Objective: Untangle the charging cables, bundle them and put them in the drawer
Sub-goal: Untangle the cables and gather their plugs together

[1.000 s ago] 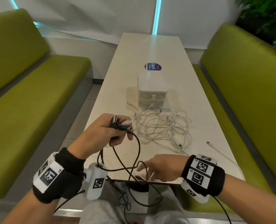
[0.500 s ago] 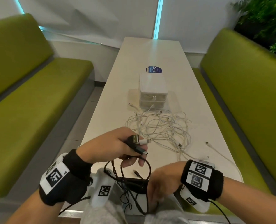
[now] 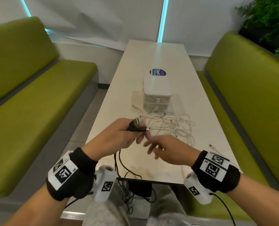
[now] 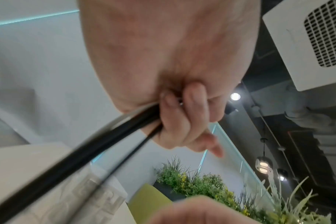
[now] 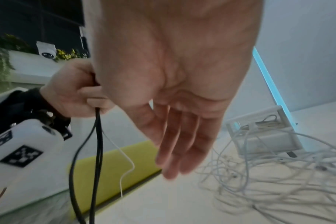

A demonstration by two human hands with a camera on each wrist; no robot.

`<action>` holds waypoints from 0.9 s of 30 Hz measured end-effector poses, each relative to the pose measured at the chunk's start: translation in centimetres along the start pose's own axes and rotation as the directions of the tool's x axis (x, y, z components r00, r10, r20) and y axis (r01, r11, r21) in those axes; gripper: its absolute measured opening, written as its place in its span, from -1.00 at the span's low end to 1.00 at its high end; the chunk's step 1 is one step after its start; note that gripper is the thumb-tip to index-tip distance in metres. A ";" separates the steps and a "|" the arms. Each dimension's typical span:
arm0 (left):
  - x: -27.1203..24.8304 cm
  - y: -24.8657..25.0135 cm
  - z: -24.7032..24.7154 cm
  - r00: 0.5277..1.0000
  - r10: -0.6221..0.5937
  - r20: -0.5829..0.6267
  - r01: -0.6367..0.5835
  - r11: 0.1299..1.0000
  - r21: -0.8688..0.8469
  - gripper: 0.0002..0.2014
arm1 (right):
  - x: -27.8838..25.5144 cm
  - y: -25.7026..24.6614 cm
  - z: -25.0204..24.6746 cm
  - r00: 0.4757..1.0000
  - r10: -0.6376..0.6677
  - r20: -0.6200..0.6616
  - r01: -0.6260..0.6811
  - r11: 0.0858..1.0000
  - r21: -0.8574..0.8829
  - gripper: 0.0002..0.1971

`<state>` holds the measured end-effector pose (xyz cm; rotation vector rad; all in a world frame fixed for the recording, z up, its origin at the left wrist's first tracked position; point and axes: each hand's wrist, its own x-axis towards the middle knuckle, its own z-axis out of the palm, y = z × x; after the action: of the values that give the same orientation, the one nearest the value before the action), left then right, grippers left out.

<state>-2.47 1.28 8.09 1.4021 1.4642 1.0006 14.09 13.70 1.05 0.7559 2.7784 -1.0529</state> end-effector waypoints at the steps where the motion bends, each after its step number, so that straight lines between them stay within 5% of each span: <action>1: 0.1 -0.1 -0.1 1.000 -0.003 -0.013 0.002 0.999 -0.049 -0.71 | -0.1 -0.5 -0.5 0.999 -0.016 -0.051 0.020 0.998 0.066 -0.58; 4: 0.7 -0.1 0.2 0.996 0.048 -0.074 -0.059 0.987 -0.150 -0.65 | -0.8 -2.4 -1.0 0.995 -0.088 0.042 0.071 0.950 0.304 -0.42; 7: 1.6 0.2 0.8 0.986 0.103 -0.130 -0.139 0.943 -0.303 -0.61 | -1.2 -3.4 0.6 0.953 -0.130 0.273 0.052 0.961 0.273 -0.40; 11: 2.6 0.4 1.0 0.962 0.147 -0.228 -0.242 0.848 -0.473 -0.62 | -1.3 -2.4 3.9 0.891 -0.130 0.435 0.079 0.988 0.133 -0.83; 16: 3.4 1.7 0.2 0.934 0.204 -0.293 -0.329 0.812 -0.482 -0.62 | -1.5 0.8 5.8 0.917 -0.006 0.398 0.009 1.000 -0.004 -0.78; 18: 4.1 1.7 0.3 0.952 0.200 -0.231 -0.289 0.838 -0.463 -0.57 | -1.7 1.3 5.2 0.923 -0.004 0.385 0.009 1.000 -0.012 -0.79; 22: 4.8 0.7 2.5 0.980 0.149 -0.135 -0.189 0.914 -0.360 -0.57 | -2.0 3.0 1.7 0.968 0.046 0.245 -0.036 0.998 -0.043 -0.49; 24: 5.0 0.3 3.8 0.988 0.095 -0.121 -0.130 0.935 -0.331 -0.56 | -2.2 5.6 -0.3 0.982 0.181 0.055 -0.173 0.977 -0.125 -0.53; 27: 5.6 -0.8 5.0 0.993 0.052 -0.106 -0.081 0.953 -0.293 -0.49 | -2.7 10.5 -2.2 0.869 0.455 -0.196 -0.494 0.825 -0.276 -0.65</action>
<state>1.97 6.80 5.52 1.2052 1.2779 1.2894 21.64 20.74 -2.96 1.3993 2.5314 -0.4636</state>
